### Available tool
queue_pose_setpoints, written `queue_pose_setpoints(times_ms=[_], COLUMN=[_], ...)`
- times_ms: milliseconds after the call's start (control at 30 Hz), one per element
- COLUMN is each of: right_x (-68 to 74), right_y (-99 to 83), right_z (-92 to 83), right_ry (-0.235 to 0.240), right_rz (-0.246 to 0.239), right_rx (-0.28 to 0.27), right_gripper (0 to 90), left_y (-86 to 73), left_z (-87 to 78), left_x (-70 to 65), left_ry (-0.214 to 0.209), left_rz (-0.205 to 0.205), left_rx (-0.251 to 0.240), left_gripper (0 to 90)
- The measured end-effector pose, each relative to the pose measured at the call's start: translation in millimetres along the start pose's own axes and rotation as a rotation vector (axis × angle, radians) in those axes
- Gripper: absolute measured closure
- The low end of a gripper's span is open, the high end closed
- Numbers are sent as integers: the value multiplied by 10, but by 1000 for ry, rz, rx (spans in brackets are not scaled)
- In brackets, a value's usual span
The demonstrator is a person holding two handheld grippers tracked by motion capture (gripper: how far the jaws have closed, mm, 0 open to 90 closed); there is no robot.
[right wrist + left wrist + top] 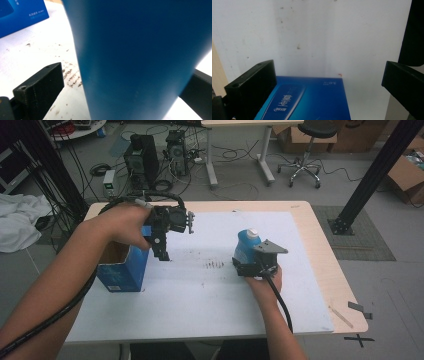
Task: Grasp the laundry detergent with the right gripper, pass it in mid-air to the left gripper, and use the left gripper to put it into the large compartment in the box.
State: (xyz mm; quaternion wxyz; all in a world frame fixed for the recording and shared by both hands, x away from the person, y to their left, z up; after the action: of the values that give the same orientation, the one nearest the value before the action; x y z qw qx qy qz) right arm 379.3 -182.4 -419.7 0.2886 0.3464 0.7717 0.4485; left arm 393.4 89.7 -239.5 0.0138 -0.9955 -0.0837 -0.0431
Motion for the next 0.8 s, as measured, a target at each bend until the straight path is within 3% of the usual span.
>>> queue_pose_setpoints(times_ms=[467, 800], right_x=[-4, 21], right_y=[-15, -4], right_z=[46, 58], right_ry=[-32, -48], right_rz=[20, 3], right_rx=[-28, -33], right_gripper=[9, 114], left_y=[-18, -21], left_z=[17, 29], left_x=[0, 10], left_ry=[-1, -1], left_rz=[-11, -10], left_rx=[6, 13], left_gripper=[1, 1])
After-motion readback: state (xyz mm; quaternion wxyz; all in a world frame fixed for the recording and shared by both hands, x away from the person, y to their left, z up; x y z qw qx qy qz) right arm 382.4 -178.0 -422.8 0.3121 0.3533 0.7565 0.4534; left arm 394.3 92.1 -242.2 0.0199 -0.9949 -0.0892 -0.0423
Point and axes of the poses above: each handheld gripper's, and its own axes: z roughly forward along the jaws, y roughly out of its top, x roughly to its left, the point moved 1 cm from there along z, roughly forward along the jaws, and after that the axes turned 9 degrees about -z, right-handed, at the moved point
